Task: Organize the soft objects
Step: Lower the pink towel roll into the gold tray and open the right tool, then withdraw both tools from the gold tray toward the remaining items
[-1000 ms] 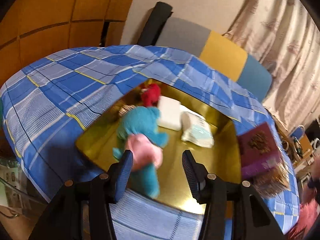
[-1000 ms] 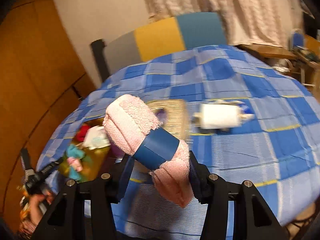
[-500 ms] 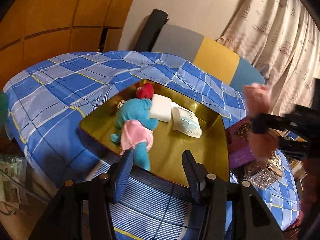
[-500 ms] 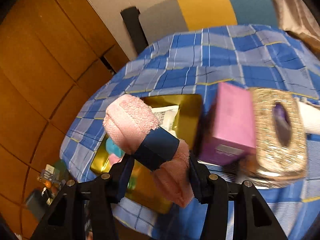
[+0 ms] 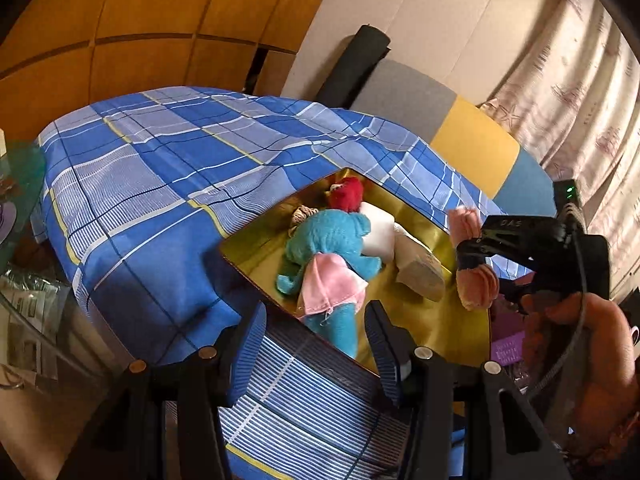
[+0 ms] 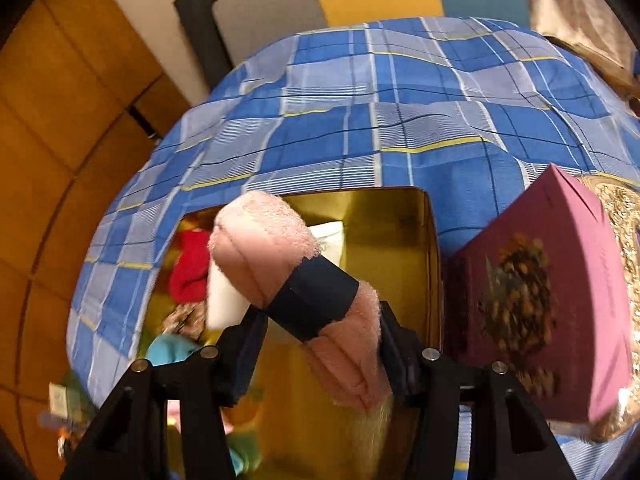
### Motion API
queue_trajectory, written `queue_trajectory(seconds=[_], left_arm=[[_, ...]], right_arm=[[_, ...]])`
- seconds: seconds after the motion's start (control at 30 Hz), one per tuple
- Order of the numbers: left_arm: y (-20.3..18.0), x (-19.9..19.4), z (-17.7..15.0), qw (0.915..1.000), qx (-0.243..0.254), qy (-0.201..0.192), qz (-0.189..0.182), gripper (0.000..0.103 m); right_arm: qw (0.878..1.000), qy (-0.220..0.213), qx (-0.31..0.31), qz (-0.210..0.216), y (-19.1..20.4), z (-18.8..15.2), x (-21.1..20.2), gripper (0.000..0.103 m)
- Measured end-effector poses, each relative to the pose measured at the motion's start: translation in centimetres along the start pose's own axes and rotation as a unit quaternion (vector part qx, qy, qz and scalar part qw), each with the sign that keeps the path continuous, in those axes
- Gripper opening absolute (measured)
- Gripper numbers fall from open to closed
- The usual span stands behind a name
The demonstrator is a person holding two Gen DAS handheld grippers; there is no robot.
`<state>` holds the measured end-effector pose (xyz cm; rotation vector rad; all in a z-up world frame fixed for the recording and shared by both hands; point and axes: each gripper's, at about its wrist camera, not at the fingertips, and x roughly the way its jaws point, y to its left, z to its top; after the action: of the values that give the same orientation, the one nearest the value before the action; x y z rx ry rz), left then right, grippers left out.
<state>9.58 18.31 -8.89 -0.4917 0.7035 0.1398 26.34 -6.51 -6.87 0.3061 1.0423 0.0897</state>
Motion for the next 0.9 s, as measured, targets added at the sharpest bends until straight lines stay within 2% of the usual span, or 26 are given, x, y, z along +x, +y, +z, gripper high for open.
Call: queue_trajectory(seconds=[0.1, 0.17, 0.23, 0.37, 0.6, 0.77, 0.9], left_arm=[[0.2, 0.2, 0.0, 1.0, -0.005, 0.003, 0.0, 0.052], [0.3, 0.3, -0.1, 1.0, -0.006, 0.005, 0.001, 0.052], [0.3, 0.6, -0.2, 0.9999, -0.006, 0.01, 0.0, 0.052], [0.4, 0.8, -0.4, 0.9998, -0.008, 0.016, -0.002, 0.052], [-0.3, 1.1, -0.9, 0.9995, 0.004, 0.026, -0.015, 0.052], [-1.5, 0.9, -1.4, 0.9988, 0.023, 0.03, -0.03, 0.052], [-2.7, 0.8, -1.8, 0.9971, 0.041, 0.036, -0.053, 0.052]], right_arm=[[1.0, -0.006, 0.0, -0.026, 0.0, 0.4, 0.7, 0.058], [0.998, -0.021, -0.02, -0.056, 0.5, 0.6, 0.9, 0.063], [0.997, -0.028, -0.037, -0.068, 1.1, 0.7, 0.7, 0.063], [0.997, -0.039, -0.048, -0.052, 1.5, 0.4, -0.8, 0.064], [0.995, -0.08, -0.058, 0.008, 1.1, -1.0, -6.3, 0.069], [0.992, -0.104, -0.066, 0.032, 0.0, -2.3, -10.3, 0.07], [0.987, -0.135, -0.087, 0.032, -1.5, -3.7, -13.8, 0.07]])
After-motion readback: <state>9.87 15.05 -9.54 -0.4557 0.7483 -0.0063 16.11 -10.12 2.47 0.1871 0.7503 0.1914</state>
